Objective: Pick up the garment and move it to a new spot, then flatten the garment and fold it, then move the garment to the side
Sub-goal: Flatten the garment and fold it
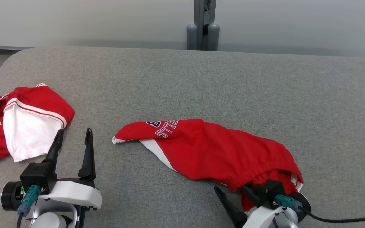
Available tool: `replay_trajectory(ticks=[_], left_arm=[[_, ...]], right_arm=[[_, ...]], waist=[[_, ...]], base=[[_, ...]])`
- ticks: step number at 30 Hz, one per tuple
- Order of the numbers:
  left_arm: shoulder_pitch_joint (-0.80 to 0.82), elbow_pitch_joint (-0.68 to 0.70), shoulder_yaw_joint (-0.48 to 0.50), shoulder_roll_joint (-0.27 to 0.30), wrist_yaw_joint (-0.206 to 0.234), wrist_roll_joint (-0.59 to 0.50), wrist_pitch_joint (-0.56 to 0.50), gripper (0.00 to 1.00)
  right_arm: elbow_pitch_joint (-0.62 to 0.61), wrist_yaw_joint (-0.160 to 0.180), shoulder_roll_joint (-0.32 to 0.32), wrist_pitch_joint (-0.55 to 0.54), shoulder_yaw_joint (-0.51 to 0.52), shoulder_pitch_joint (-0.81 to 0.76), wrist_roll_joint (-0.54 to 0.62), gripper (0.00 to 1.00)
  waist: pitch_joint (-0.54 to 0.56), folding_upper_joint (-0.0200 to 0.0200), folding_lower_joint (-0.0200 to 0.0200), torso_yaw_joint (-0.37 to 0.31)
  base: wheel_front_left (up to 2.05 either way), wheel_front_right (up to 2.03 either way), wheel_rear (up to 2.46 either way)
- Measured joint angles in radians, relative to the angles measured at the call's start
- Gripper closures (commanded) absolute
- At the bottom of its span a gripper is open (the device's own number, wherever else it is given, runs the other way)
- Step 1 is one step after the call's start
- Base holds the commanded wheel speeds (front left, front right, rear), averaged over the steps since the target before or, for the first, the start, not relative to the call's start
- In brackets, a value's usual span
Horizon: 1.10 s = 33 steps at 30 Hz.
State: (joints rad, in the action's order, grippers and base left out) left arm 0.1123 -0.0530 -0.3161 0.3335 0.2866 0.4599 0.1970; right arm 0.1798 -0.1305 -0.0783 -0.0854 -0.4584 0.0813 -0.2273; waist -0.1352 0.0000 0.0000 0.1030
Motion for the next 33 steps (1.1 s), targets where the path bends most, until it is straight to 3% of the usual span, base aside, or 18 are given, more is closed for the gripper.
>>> replay_trajectory(ticks=[5,8,14,19,23,27,33], left_arm=[[0.007,-0.001,0.007,0.002,0.002,0.002,0.006,0.0],[0.008,-0.001,0.016,0.004,0.005,0.004,0.011,0.0],[0.02,0.009,0.024,0.007,0.007,0.009,0.016,0.0],[0.036,0.01,0.022,0.004,0.008,0.009,0.021,0.0],[0.056,0.003,0.009,-0.004,-0.004,0.01,0.025,0.0],[0.087,-0.01,-0.007,-0.02,-0.02,0.01,0.03,0.0],[0.131,-0.042,-0.031,-0.045,-0.041,0.009,0.04,0.0]], right_arm=[[-0.018,0.0,-0.003,-0.04,-0.011,0.029,-0.076,1.0],[-0.098,0.0,-0.034,-0.105,-0.01,0.037,-0.148,1.0],[-0.327,0.0,-0.121,-0.334,0.023,0.041,-0.316,1.0],[-0.443,0.0,-0.148,-0.539,0.144,0.045,-0.496,1.0],[-0.411,0.0,-0.143,-0.631,0.293,0.115,-0.561,1.0],[-0.269,0.0,-0.14,-0.688,0.405,0.202,-0.563,1.0],[-0.091,0.0,-0.141,-0.701,0.425,0.298,-0.54,1.0]], waist=[[-0.015,0.0,0.0,-0.019],[-0.023,0.0,0.0,-0.04],[-0.05,0.0,0.0,-0.073],[-0.082,0.0,0.0,-0.084],[-0.11,0.0,0.0,-0.078],[-0.137,0.0,0.0,-0.055],[-0.178,0.0,0.0,-0.007]], base=[[0.0,0.0,0.0],[0.0,0.0,0.0],[0.0,0.0,0.0],[0.0,0.0,0.0],[0.0,0.0,0.0],[0.0,0.0,0.0],[0.0,0.0,0.0]])
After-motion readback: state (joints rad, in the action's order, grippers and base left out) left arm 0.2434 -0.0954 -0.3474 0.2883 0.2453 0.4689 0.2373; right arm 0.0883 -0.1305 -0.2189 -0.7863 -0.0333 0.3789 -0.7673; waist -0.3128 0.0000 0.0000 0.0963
